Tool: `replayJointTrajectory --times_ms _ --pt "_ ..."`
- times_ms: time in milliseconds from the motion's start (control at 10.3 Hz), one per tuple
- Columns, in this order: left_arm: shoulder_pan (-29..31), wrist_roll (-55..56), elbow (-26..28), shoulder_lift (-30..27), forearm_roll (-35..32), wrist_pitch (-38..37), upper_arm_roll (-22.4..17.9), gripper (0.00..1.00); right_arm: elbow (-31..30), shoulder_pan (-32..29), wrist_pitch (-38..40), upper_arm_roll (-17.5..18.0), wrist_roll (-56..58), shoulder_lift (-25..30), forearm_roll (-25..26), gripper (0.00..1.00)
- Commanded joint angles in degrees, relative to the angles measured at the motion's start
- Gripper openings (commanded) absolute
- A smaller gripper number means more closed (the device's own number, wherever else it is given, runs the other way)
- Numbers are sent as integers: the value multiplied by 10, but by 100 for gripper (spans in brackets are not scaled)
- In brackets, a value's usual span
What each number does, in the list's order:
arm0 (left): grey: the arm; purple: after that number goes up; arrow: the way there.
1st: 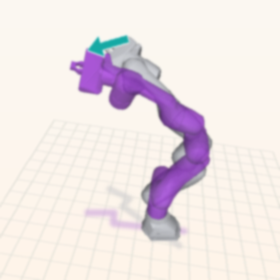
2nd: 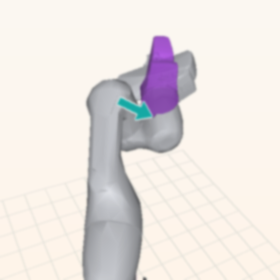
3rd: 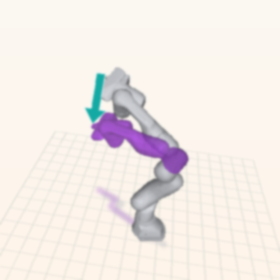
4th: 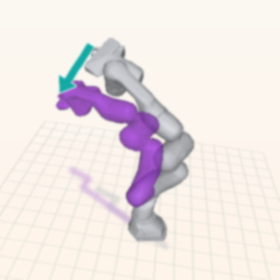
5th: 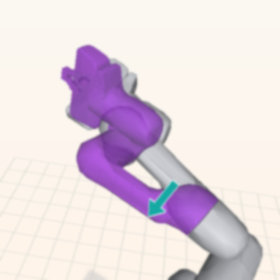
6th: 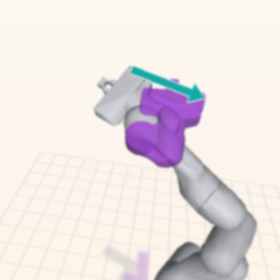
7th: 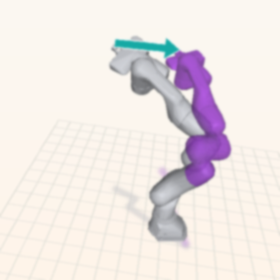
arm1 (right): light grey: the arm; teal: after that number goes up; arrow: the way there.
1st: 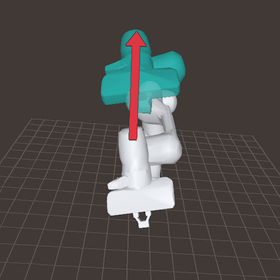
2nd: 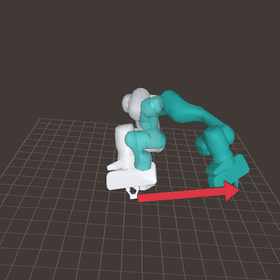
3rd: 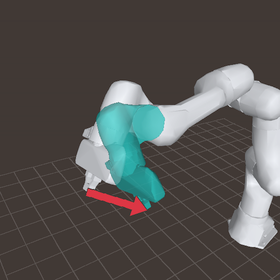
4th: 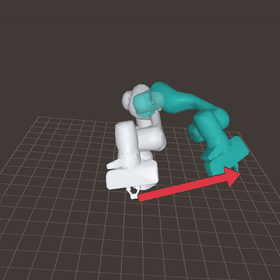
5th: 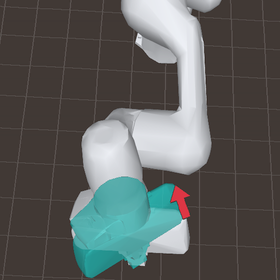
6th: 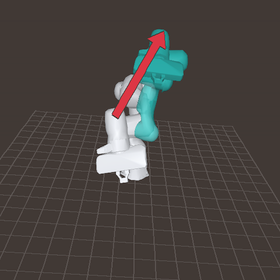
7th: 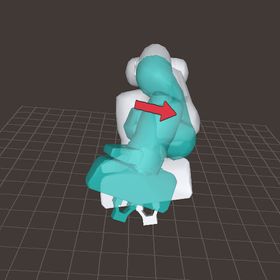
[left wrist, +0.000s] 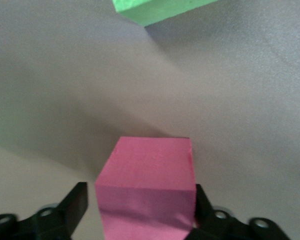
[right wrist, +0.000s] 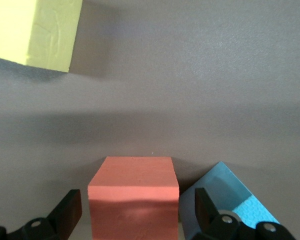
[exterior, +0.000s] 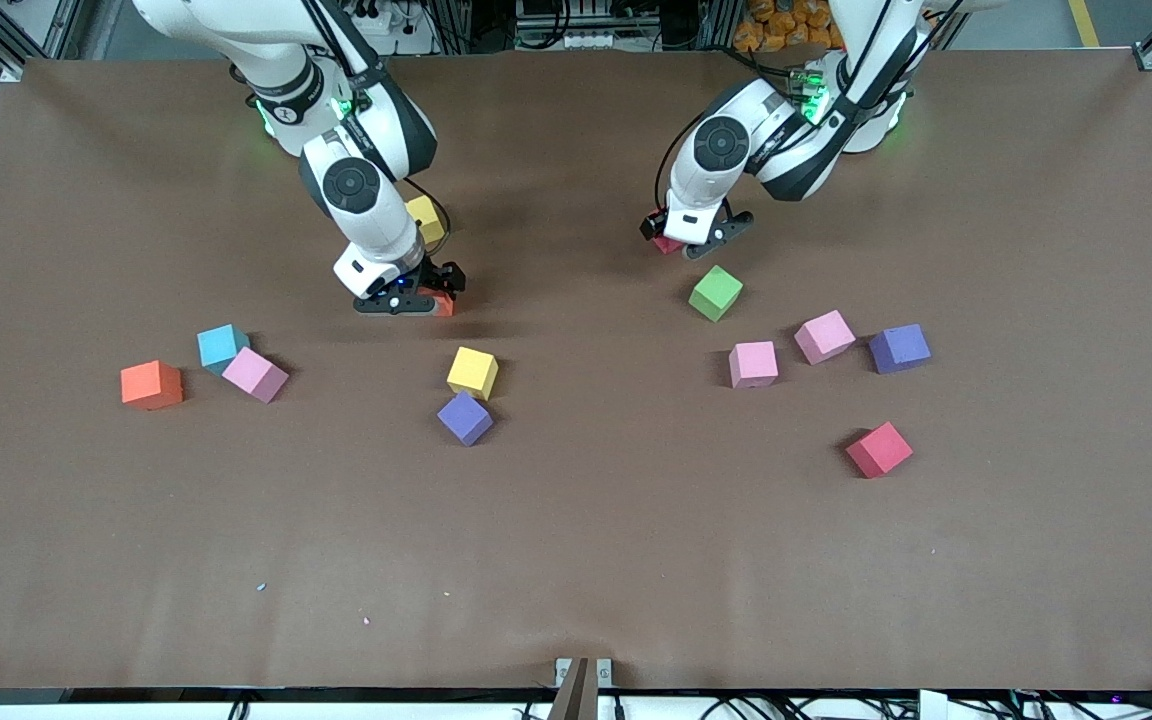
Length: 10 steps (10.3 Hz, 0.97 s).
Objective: Arrange 11 blocks into digit 3
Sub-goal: 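Grasp the red cube with the left gripper while the right gripper grasps orange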
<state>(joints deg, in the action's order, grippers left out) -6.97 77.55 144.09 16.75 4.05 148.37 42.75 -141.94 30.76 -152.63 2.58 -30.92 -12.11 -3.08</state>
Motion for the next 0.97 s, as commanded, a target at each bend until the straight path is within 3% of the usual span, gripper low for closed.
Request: replayJointTrajectory --times_ms 0,292,583,681,875 --pt "-2 19 -7 7 -18 6 1 4 -9 2 -10 3 1 -1 3 100" --pt "-4 19 -42 9 -19 -10 1 0 -20 2 -11 12 0 -1 2 100" --pt "-17 18 -142 18 -77 -112 2 0 -18 1 -11 15 -2 -6 0 72" --pt "-28 18 -169 28 -78 -131 2 0 -18 0 -11 15 -2 -9 0 56" --pt "-41 19 -204 42 -116 -140 2 0 -18 1 -10 16 2 -9 0 13"
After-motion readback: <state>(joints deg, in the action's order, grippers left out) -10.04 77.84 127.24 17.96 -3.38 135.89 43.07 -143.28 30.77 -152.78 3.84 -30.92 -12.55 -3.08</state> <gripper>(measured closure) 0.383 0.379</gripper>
